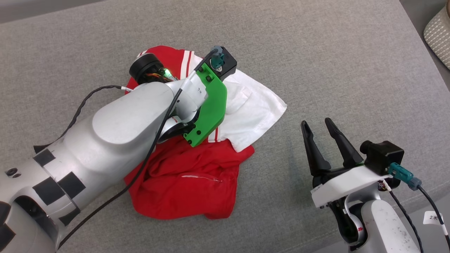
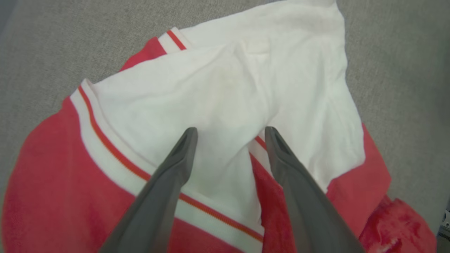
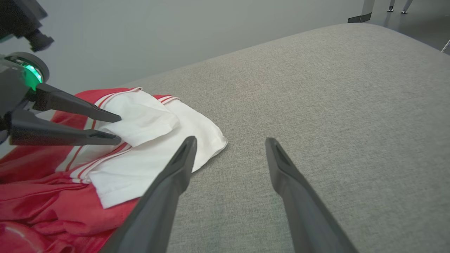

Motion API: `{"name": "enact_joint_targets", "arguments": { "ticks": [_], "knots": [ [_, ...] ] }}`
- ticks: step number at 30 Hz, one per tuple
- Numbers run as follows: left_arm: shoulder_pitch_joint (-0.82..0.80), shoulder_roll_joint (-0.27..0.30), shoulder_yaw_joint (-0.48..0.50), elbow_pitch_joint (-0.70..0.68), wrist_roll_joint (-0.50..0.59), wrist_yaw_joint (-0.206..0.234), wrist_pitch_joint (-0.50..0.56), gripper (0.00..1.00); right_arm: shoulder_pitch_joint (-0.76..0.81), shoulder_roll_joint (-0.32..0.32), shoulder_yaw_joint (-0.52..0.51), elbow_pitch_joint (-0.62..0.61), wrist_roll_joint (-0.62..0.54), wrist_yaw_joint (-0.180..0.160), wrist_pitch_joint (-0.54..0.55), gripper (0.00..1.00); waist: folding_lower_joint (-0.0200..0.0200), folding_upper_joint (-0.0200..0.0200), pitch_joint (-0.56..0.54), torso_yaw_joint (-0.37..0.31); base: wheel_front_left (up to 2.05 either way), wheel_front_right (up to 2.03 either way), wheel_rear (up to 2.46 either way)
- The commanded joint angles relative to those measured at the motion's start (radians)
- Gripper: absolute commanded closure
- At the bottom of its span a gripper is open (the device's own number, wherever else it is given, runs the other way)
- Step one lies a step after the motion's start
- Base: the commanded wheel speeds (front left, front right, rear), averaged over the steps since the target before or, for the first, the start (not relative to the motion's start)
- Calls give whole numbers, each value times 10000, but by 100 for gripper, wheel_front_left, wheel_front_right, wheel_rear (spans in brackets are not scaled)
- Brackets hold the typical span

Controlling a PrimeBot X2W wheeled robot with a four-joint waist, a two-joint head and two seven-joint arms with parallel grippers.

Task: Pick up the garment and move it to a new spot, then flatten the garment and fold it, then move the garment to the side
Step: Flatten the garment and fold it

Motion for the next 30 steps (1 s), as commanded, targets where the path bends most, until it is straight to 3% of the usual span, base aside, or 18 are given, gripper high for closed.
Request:
{"name": "enact_joint_targets", "arguments": {
  "ticks": [1, 2, 10, 17, 23, 30],
  "knots": [
    [72, 103, 7, -45, 57, -27, 14, 73, -139, 25, 10, 41, 85, -11, -107, 0, 0, 0, 31, 9, 0, 0, 0],
    [82, 111, 7, -46, 18, -27, -16, 100, -145, 25, 3, 54, 85, -11, -115, 0, 0, 0, 41, 18, 0, 0, 0],
    [-4, -79, 197, 287, -944, -27, -1073, 100, -136, 25, -189, 191, -6, -11, -84, 0, 0, 0, -198, 350, 0, 0, 0],
    [279, -108, 1086, 396, -1942, -27, -2765, 100, 178, 26, -630, 226, -311, -11, 204, 0, 0, 0, -1131, 1243, 0, 0, 0],
    [1210, 297, 1957, 267, -2693, 27, -4237, 100, 625, 20, -1027, 130, -740, -11, 675, 0, 0, 0, -2037, 2295, 0, 0, 0],
    [3065, 1121, 2797, -62, -3611, 464, -5724, 100, 1148, -14, -1394, -49, -955, -11, 1166, 0, 0, 0, -2739, 3301, 0, 0, 0]
  ]
}}
